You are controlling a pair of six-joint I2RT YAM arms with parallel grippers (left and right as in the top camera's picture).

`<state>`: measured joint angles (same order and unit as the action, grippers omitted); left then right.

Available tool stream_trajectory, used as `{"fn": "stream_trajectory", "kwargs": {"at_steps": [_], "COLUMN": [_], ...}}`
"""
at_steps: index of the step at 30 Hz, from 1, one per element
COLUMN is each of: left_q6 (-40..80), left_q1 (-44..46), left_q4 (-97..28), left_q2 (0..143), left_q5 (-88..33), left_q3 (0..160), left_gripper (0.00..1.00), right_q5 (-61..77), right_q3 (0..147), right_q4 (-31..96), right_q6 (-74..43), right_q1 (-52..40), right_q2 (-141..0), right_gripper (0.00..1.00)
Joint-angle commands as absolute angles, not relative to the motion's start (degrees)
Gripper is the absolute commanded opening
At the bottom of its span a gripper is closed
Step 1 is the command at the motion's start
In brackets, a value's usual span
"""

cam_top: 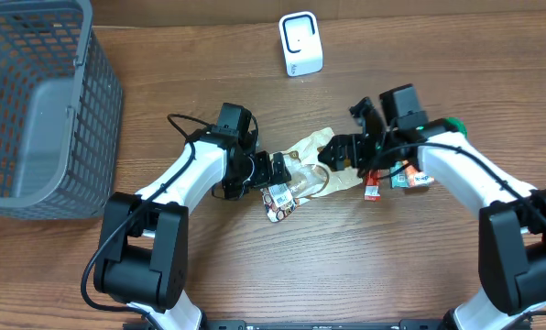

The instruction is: Scan the item barcode

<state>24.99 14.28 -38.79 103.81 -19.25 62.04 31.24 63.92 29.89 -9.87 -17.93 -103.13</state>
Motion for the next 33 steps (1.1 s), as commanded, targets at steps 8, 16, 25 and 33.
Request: {"fn": "stream_trajectory", "kwargs": {"at_steps": [8, 16, 25, 33], "left_q6": [25.98, 25.98, 25.98, 25.98], "left_q1": [14.72, 15.07, 14.96, 15.07], "left_q4": [-35.92, -35.27, -35.24, -34.24], "left_q2": [104.57, 104.57, 104.57, 104.57], "left_q5": [-21.32, -22.28, -20.75, -19.46], "left_q3": [60.05, 60.03, 60.03, 60.05], "left_gripper": [0.98, 0.98, 0.83, 0.63], "right_q5": [24.45, 30.22, 32.34, 32.73], "right_q3": [61.12, 61.01, 60.99, 60.99], "right_q4": [27.24, 25.69, 25.36, 26.44], "right_q6": [-18.63, -20.23, -22.74, -22.50], "right_q1": [-21.39, -23.86, -26.89, -26.89], "right_q2": [-103.50, -106.89, -108.47, -108.47], "right_gripper": [1.00, 1.00, 1.00, 1.00]}}
